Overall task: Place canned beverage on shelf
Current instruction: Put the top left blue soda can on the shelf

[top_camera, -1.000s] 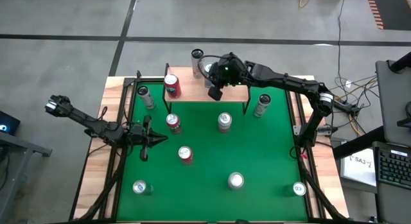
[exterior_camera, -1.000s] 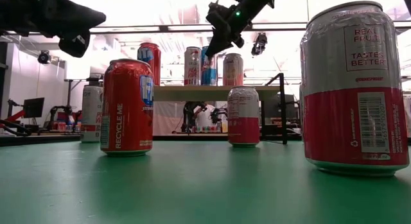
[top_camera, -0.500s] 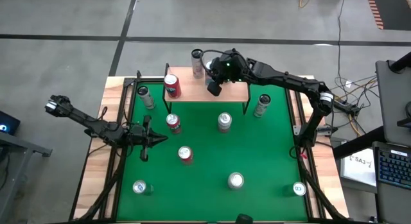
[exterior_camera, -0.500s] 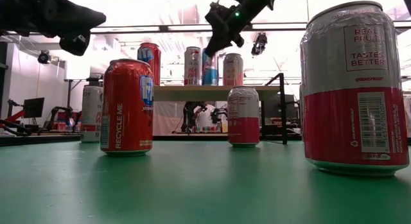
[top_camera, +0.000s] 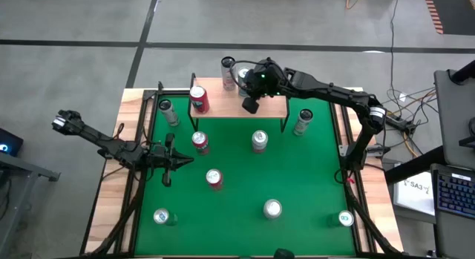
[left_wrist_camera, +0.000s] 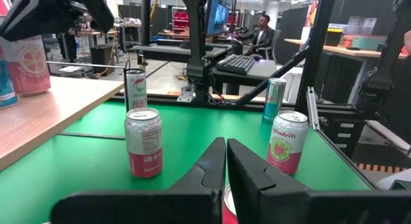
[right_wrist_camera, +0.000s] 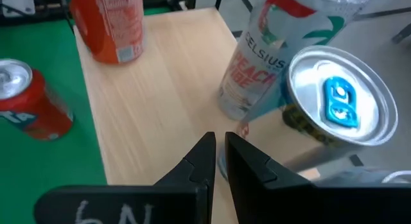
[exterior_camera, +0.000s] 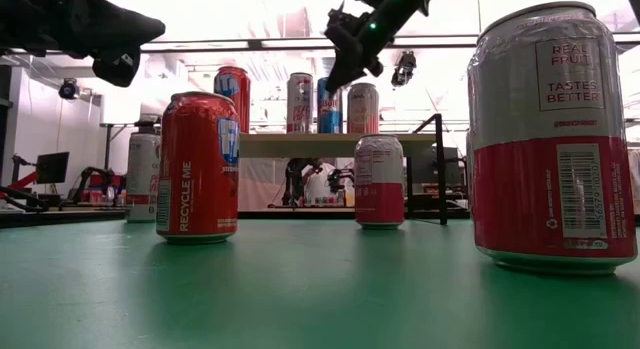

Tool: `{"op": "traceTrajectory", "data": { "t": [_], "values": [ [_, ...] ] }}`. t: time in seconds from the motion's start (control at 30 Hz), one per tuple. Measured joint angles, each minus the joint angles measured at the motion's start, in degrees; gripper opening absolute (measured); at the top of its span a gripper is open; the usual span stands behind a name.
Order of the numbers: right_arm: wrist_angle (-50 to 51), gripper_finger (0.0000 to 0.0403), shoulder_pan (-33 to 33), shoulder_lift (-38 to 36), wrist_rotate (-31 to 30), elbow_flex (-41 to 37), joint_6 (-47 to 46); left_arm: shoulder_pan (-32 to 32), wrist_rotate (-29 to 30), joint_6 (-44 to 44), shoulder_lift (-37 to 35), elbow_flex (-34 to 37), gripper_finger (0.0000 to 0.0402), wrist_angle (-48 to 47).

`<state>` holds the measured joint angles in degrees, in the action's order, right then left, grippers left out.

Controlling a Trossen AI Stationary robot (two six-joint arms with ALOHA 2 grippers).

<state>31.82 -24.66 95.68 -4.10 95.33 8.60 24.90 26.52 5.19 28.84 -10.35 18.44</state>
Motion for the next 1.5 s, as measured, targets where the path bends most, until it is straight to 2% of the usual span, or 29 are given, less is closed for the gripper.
{"op": "traceTrajectory", "data": {
  "t": [0.27,0.47,0.73,0.93,1.5],
  "values": [
    [-2.36,0.0027,-0.25,-0.09,-0.39,0.0,2.55,-0.01,0.07,0.02,0.0,0.0,0.0,0.0],
    [-1.01,0.0027,0.59,-1.86,0.39,-0.04,1.04,-0.01,0.09,0.04,0.0,0.0,0.0,-0.02],
    [-11.36,0.0027,-0.8,-3.32,-0.55,-0.02,-0.02,-0.01,0.19,-0.15,-0.04,0.0,0.0,0.04],
    [-12.74,0.0014,-4.0,-0.71,-0.55,-0.02,-0.51,0.0,0.61,-0.15,-0.05,0.0,0.0,0.07],
    [-14.62,0.0009,-4.24,2.18,-0.24,0.17,1.19,-0.01,0.61,-0.17,-0.07,0.0,0.0,0.55]
  ]
}}
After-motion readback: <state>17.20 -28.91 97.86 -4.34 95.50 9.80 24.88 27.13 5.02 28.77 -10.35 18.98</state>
